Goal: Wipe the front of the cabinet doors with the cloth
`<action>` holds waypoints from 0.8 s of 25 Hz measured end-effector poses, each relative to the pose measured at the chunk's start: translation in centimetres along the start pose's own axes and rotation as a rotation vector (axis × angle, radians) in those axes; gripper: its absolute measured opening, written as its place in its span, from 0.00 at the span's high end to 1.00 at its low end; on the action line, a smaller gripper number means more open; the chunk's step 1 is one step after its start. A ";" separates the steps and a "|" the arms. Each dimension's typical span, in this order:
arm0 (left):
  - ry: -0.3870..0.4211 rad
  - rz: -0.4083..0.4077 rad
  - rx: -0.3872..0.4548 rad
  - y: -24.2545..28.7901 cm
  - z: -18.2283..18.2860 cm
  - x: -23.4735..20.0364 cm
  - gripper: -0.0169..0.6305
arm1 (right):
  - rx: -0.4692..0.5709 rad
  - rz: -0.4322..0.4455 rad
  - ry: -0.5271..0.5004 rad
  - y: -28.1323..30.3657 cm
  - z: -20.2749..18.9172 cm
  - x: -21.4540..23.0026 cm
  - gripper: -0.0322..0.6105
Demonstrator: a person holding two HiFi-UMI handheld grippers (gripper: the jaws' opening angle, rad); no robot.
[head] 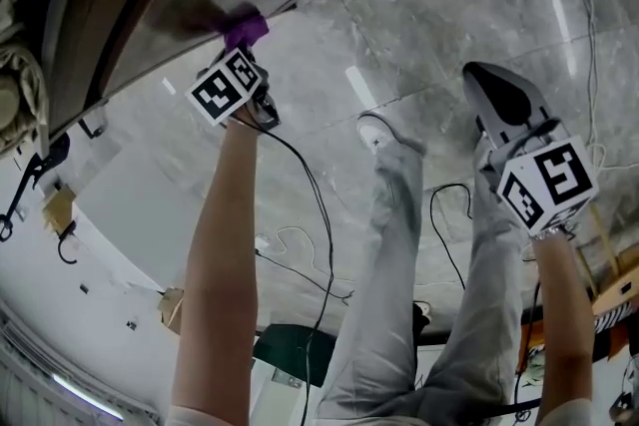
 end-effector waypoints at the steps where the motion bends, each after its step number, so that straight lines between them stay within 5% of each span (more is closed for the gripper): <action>1: -0.012 0.014 0.002 -0.4 -0.1 -0.1 0.83 | -0.005 0.007 0.000 -0.2 -0.2 0.0 0.91; 6: 0.062 -0.001 0.026 -2.0 0.0 4.1 0.83 | -0.027 0.043 -0.008 -2.0 -0.2 1.0 0.91; 13: 0.113 -0.123 0.058 -1.5 1.6 17.1 0.83 | -0.042 0.034 -0.027 -6.2 0.7 5.9 0.91; 20: 0.345 -0.283 0.110 0.7 6.0 31.0 0.83 | 0.034 -0.062 0.070 -10.3 0.3 11.4 0.91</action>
Point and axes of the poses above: the fingertips, and each gripper's own axes: y forward along the fingers, x to its right, z out of its top, the point moved 2 cm from there along -y, backward along the fingers, and after that the axes turned 8 degrees about y, right-handed, at the moved point
